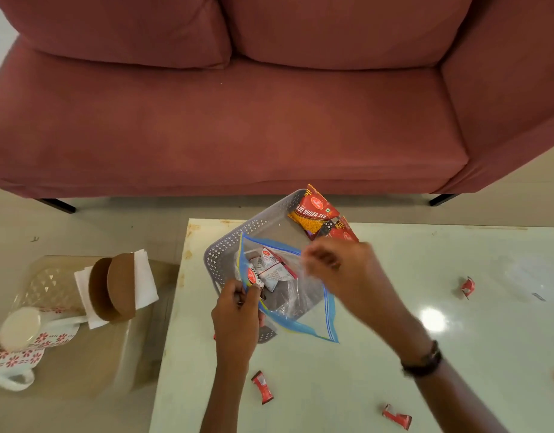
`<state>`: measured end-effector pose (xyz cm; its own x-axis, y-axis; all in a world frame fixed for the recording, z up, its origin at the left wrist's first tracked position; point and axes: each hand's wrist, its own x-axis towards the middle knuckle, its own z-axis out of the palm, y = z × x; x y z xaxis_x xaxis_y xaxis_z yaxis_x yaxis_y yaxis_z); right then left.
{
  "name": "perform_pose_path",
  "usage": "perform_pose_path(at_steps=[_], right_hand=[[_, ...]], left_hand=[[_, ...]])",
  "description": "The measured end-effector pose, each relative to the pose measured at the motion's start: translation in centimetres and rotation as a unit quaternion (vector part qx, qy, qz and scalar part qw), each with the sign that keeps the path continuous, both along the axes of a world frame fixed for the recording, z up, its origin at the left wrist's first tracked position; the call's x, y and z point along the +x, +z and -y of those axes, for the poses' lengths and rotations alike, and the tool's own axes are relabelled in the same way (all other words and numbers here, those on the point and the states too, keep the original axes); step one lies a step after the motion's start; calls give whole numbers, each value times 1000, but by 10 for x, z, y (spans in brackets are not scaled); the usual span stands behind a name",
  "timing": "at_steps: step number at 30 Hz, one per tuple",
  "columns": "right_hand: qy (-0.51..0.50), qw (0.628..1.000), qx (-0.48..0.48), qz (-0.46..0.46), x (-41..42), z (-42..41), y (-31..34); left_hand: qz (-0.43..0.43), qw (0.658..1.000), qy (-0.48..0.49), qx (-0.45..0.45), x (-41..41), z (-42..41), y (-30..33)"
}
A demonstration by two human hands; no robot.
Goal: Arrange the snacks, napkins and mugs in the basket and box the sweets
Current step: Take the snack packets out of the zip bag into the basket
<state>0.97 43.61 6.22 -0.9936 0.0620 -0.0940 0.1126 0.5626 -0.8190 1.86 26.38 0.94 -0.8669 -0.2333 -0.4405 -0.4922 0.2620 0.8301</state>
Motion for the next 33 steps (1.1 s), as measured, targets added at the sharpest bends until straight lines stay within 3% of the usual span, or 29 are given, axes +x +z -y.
perform_pose_path(at_steps=[3,7,9,14,21,23,27,33], right_hand=[[157,967,145,136,-4,47,-31],[152,903,368,165,-31,73,-107],[157,879,418,168,-42,77,-130],[98,901,375,194,-55,74,-146],[88,911,387,110,-27,76,-102],[64,938,337,53,-12,65,-78],[30,982,136,-131,20,26,-15],[-53,987,12,-149,46,-27,53]], left_hand=[[-1,1000,-11,-13,2,3,1],[-19,999,-34,-20,4,7,-1],[-26,998,-48,-35,5,11,-4],[-30,998,-46,-30,12,19,-9],[-27,999,-26,-8,9,21,-7],[-24,999,-21,-4,7,21,-4],[-22,999,-19,-14,3,24,-2],[-26,999,-13,-19,6,26,-2]])
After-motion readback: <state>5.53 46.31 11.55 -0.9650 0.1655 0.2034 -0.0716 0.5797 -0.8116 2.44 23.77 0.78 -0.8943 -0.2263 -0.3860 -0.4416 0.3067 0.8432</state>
